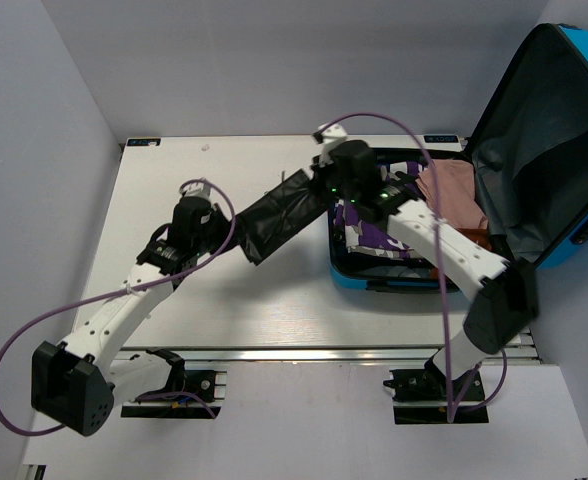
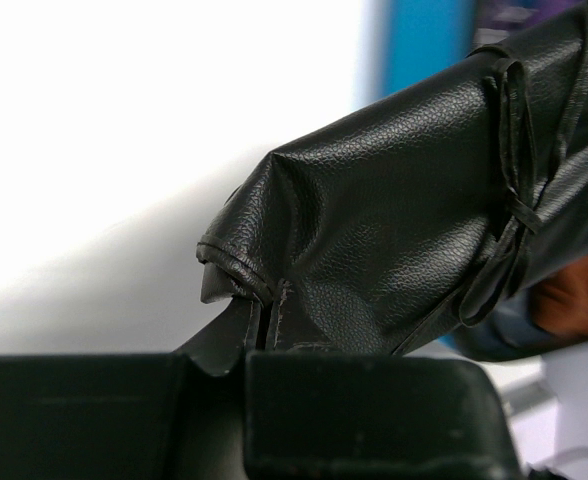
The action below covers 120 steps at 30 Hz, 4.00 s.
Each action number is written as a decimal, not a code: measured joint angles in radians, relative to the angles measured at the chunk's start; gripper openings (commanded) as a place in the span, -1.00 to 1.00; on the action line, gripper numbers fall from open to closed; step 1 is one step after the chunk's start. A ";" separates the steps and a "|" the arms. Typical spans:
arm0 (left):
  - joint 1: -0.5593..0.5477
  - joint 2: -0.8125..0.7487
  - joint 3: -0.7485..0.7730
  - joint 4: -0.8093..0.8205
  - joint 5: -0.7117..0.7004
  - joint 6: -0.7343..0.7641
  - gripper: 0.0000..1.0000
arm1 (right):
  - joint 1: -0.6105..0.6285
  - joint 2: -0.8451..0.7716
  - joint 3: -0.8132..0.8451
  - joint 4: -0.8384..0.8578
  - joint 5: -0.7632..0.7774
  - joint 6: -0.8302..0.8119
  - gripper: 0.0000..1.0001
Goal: Pack the luggage
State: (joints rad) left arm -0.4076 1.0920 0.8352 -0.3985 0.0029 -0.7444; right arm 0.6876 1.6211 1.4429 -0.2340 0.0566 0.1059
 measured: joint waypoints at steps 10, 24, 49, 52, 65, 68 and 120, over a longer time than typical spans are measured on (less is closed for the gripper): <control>-0.229 0.379 0.331 0.163 0.116 0.114 -1.00 | -0.237 -0.403 -0.406 -0.003 0.231 0.100 -1.00; -0.502 0.661 0.529 0.221 -0.021 0.235 -1.00 | -0.421 -0.756 -0.800 -0.075 0.389 0.183 -1.00; -0.631 0.612 0.421 0.306 -0.145 0.282 0.96 | -0.451 -0.872 -0.665 -0.210 0.274 0.216 0.79; -0.631 0.599 0.458 0.285 -0.177 0.285 0.96 | -0.451 -0.848 -0.507 -0.246 0.307 0.168 0.79; -0.586 0.492 0.618 0.031 -0.407 0.183 0.96 | -0.475 -0.352 0.396 -0.385 0.701 -0.276 0.79; -0.566 0.483 0.586 0.005 -0.413 0.165 0.96 | -0.505 -0.288 0.444 -0.346 0.773 -0.418 0.79; -0.341 0.811 0.398 0.228 0.076 0.089 0.10 | -0.216 -0.315 0.342 -0.407 0.162 -0.597 -1.00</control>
State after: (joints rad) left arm -0.7490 1.9034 1.2335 -0.1707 0.0788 -0.6559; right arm 0.4717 1.3056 1.7851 -0.6407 0.2184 -0.4911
